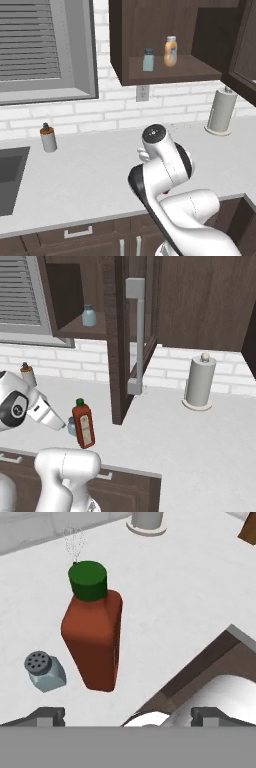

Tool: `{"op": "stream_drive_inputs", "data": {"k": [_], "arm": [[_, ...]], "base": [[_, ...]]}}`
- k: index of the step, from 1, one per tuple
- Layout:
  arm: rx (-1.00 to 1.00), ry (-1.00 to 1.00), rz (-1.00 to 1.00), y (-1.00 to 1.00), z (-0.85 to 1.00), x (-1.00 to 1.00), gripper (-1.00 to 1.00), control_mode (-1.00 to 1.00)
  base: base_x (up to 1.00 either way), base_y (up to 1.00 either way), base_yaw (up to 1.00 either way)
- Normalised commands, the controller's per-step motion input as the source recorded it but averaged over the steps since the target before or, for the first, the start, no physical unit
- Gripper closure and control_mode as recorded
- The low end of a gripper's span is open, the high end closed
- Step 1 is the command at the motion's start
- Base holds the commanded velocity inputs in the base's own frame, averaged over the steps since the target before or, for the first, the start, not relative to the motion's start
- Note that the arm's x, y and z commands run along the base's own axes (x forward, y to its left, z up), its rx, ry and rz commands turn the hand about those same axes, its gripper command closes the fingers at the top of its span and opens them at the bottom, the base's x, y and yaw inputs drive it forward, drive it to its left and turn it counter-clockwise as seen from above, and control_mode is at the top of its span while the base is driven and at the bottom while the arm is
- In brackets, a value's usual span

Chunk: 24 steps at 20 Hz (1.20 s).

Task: Put the shaker and condiment bottle from the counter next to their counterparts in the cabinet.

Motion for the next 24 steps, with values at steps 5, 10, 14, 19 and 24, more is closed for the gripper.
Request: {"op": "stream_drive_inputs", "data": {"k": [5, 10, 14, 19, 24], "arm": [[0.01, -0.01, -0.07, 0.0, -0.15, 0.07, -1.0, -1.0], [0.0, 0.0, 0.0, 0.07, -0.12, 0.0, -1.0, -1.0], [0.0, -0.02, 0.0, 0.18, 0.0, 0.0, -1.0, -1.0], [0.0, -0.07, 0.0, 0.02, 0.0, 0.07, -1.0, -1.0], [0.0, -0.03, 0.0, 0.02, 0.0, 0.23, -1.0, -1.0]], "base": [[0.0, 0.0, 0.0], [0.0, 0.0, 0.0], [0.0, 0.0, 0.0], [0.0, 0.0, 0.0], [0.0, 0.0, 0.0]]}}
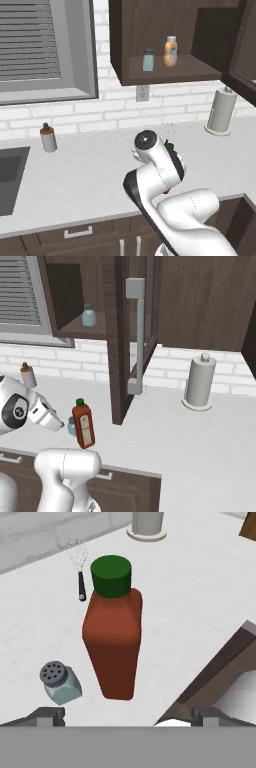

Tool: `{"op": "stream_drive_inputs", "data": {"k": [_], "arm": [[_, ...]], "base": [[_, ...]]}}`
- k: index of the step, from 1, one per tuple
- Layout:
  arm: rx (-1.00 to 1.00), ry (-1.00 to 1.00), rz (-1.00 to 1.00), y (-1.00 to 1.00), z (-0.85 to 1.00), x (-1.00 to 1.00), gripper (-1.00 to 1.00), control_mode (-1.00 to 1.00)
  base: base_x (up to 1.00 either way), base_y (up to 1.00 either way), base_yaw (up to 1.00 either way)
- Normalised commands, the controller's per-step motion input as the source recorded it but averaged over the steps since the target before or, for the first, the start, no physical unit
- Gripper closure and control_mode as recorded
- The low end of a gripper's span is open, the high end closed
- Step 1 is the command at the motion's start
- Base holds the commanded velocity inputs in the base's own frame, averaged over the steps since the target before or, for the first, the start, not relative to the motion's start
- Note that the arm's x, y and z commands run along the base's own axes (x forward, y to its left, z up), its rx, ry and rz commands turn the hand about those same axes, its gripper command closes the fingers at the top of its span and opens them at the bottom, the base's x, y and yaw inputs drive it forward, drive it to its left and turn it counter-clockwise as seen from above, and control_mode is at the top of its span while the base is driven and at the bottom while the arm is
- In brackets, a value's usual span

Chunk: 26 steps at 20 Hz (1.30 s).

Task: Put the shaker and condiment bottle from the counter next to their counterparts in the cabinet.

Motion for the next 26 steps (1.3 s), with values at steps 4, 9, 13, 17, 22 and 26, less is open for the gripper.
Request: {"op": "stream_drive_inputs", "data": {"k": [4, 9, 13, 17, 22, 26], "arm": [[0.0, -0.01, 0.0, 0.0, -0.04, 0.38, -1.0, -1.0], [0.0, -0.02, 0.0, -0.04, -0.15, 0.31, -1.0, -1.0], [0.03, -0.08, 0.0, -0.31, -0.21, 0.02, -1.0, -1.0], [0.05, -0.08, 0.0, -0.34, -0.11, 0.0, -1.0, -1.0], [0.0, -0.01, 0.0, -0.01, -0.03, 0.01, -1.0, -1.0], [0.0, -0.05, 0.0, 0.01, -0.04, 0.0, -1.0, -1.0]], "base": [[0.0, 0.0, 0.0], [0.0, 0.0, 0.0], [0.0, 0.0, 0.0], [0.0, 0.0, 0.0], [0.0, 0.0, 0.0], [0.0, 0.0, 0.0]]}}
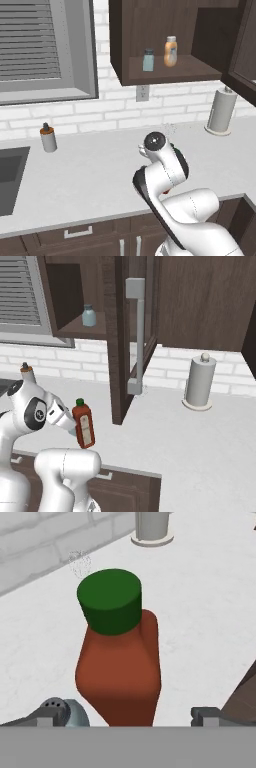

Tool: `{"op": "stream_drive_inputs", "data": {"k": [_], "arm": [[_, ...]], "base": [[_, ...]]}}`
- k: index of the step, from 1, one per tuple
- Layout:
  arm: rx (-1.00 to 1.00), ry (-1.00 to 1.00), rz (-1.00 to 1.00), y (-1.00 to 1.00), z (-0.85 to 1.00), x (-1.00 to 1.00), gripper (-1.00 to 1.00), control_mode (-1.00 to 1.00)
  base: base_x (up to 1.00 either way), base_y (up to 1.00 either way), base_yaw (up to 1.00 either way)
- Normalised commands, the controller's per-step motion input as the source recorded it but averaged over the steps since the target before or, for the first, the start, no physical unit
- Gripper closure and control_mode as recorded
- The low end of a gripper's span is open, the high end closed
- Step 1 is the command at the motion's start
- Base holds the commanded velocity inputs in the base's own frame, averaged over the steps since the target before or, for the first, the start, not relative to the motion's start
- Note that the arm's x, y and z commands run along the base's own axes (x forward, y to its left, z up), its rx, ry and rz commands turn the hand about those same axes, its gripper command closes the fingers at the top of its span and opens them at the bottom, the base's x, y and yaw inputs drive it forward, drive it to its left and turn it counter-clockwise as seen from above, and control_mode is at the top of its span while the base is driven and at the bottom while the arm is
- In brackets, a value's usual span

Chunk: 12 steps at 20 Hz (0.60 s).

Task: Put the shaker and condiment bottle from the counter next to their counterparts in the cabinet.

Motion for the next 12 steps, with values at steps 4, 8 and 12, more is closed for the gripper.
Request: {"op": "stream_drive_inputs", "data": {"k": [4, 8, 12], "arm": [[0.0, -0.07, -0.02, 0.0, 0.0, 0.06, -1.0, -1.0], [0.0, -0.04, -0.01, 0.0, 0.0, 0.19, -1.0, -1.0], [0.0, -0.04, 0.0, -0.03, -0.11, 0.23, -1.0, -1.0]], "base": [[0.0, 0.0, 0.0], [0.0, 0.0, 0.0], [0.0, 0.0, 0.0]]}}
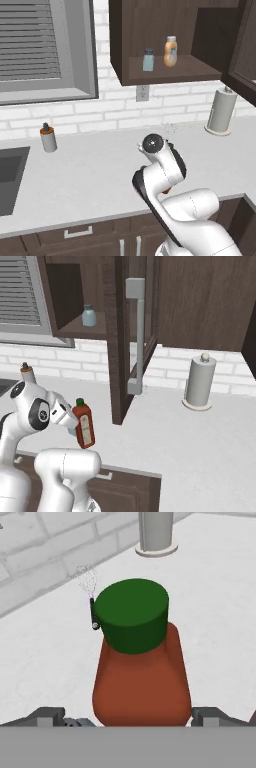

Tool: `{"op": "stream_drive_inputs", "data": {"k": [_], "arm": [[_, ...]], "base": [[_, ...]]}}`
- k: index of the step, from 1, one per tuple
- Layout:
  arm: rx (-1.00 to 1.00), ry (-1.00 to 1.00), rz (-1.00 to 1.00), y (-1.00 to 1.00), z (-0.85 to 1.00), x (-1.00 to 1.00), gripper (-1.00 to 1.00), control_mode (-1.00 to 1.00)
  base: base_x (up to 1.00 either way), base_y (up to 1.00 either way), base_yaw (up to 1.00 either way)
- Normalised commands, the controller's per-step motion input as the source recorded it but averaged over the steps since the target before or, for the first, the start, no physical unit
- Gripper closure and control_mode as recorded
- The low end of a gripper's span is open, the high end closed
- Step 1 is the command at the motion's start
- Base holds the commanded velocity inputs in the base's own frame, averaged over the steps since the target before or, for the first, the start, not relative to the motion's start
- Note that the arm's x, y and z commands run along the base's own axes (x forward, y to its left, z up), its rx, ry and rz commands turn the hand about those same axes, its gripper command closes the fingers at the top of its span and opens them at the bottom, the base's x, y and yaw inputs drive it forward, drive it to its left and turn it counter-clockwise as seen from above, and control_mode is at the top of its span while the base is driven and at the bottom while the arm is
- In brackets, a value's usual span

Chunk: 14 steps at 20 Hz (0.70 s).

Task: Put the shaker and condiment bottle from the counter next to their counterparts in the cabinet.

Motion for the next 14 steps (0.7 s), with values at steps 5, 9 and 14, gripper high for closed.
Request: {"op": "stream_drive_inputs", "data": {"k": [5, 9, 14], "arm": [[0.0, -0.06, 0.0, -0.07, -0.17, 0.12, 1.0, -1.0], [0.0, 0.0, 0.0, -0.05, -0.13, 0.01, 1.0, -1.0], [-0.01, -0.04, -0.02, 0.0, 0.15, 0.0, 1.0, -1.0]], "base": [[0.0, 0.0, 0.0], [0.0, 0.0, 0.0], [0.0, 0.0, 0.0]]}}
